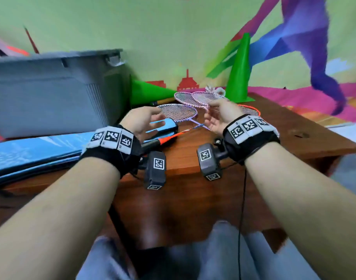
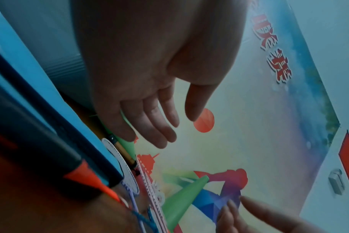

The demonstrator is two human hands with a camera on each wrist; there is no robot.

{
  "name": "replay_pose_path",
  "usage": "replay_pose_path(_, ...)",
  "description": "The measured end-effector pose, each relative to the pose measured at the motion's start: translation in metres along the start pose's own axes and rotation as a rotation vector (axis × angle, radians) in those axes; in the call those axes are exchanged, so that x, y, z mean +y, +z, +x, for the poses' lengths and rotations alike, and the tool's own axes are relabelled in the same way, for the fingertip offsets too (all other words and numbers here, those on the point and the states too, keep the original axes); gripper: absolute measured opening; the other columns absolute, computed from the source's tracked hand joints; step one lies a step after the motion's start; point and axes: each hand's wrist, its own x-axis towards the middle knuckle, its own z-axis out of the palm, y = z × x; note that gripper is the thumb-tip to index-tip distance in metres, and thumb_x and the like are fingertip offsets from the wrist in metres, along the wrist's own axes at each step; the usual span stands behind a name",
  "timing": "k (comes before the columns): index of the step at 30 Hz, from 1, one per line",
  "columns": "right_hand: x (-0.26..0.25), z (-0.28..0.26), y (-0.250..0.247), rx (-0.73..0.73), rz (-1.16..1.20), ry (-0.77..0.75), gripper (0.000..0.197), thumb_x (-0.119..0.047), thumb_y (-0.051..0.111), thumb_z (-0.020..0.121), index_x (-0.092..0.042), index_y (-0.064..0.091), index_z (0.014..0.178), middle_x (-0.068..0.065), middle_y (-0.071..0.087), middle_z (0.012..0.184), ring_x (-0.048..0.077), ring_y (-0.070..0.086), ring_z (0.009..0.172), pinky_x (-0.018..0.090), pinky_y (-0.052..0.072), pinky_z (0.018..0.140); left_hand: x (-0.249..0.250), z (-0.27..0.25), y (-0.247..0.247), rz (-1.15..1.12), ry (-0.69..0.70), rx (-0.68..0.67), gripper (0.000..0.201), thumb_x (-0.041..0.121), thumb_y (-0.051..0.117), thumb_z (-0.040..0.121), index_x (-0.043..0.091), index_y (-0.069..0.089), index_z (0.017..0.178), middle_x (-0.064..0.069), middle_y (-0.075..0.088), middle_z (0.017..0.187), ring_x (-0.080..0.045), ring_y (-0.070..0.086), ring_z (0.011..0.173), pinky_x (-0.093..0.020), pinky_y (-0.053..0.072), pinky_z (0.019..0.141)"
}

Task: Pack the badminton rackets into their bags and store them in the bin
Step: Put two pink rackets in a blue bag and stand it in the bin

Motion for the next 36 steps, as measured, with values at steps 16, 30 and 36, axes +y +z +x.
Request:
replay_pose_path(16,-0.061,0.008,-0.052,0.201,-1.324,-0.100,0.049,-0.030,0.062,0.089,-0.005,0.053,0.131,0.009,0.049,0.136,0.026,0.051,0.121,0.029,0.043,0.091,-0.036,0.033,0.073,-0.213,-0.006,0.080,0.014,0.030,0.054,0.093,0.017,0.058,0.091,0.001,0.064,0.078,-0.003,0.054,0.042,-0.012,0.036,0.032)
replay_pose_path(30,-0.004,0.062,-0.084,0.269,-1.642,0.137,0.046,-0.021,0.056,0.092,0.000,0.049,0.132,0.015,0.053,0.134,0.027,0.052,0.123,0.031,0.042,0.101,-0.084,0.076,0.076,-0.590,-0.109,-0.061,0.012,0.016,0.045,0.097,0.014,0.054,0.089,-0.007,0.062,0.090,-0.017,0.063,0.085,-0.024,0.049,0.080)
replay_pose_path(36,0.005,0.067,-0.085,0.347,-1.666,0.107,0.040,-0.021,0.056,0.091,0.001,0.052,0.124,0.015,0.056,0.128,0.028,0.056,0.117,0.032,0.046,0.096,-0.086,0.072,0.079,-0.558,-0.071,-0.023,0.011,0.015,0.045,0.097,0.012,0.055,0.091,-0.007,0.061,0.087,-0.017,0.063,0.082,-0.023,0.049,0.078)
